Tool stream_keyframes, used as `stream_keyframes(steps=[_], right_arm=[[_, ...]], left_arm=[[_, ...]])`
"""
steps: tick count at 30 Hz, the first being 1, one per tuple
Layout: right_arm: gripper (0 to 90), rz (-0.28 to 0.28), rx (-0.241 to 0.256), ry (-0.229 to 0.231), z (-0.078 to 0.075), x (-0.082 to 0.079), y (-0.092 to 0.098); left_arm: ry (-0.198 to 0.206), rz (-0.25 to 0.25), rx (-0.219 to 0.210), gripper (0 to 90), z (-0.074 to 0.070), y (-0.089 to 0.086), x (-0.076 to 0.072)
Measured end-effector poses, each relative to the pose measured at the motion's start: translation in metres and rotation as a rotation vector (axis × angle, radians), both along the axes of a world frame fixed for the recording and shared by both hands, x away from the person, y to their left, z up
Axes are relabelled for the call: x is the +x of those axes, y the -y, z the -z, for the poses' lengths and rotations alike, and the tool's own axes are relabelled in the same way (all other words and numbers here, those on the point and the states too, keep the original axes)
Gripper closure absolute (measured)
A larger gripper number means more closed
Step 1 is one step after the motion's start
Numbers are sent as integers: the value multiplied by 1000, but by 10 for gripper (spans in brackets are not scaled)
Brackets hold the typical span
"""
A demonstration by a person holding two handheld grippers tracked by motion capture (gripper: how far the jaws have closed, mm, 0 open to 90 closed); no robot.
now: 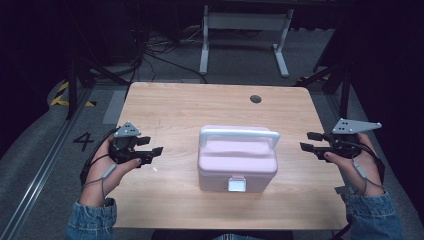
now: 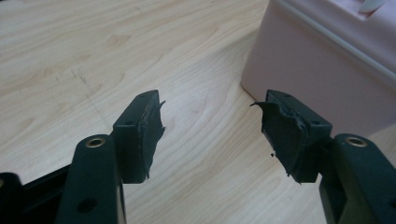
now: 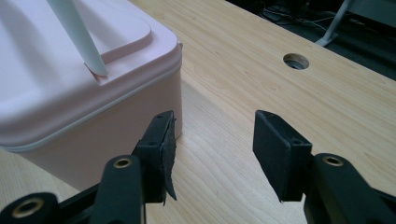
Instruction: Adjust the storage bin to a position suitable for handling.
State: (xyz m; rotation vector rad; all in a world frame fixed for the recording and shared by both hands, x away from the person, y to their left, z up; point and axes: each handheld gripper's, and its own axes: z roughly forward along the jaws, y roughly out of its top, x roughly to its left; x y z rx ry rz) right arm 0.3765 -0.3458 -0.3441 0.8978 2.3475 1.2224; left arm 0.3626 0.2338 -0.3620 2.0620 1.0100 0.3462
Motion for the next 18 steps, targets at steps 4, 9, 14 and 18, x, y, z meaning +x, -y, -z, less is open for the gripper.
stream_keyframes(steps=[4, 9, 14, 18], right_arm=[[497, 2, -1, -5, 1, 0, 1], [494, 6, 1, 0, 1, -1, 1], [493, 13, -3, -7, 3, -6, 2], [490, 15, -3, -9, 3, -8, 2]], left_arm=[[37, -33, -11, 389, -3, 2, -1], [61, -19, -3, 381, -9, 4, -2], [68, 5, -8, 372, -17, 14, -3], [82, 15, -36, 365, -22, 20, -3]])
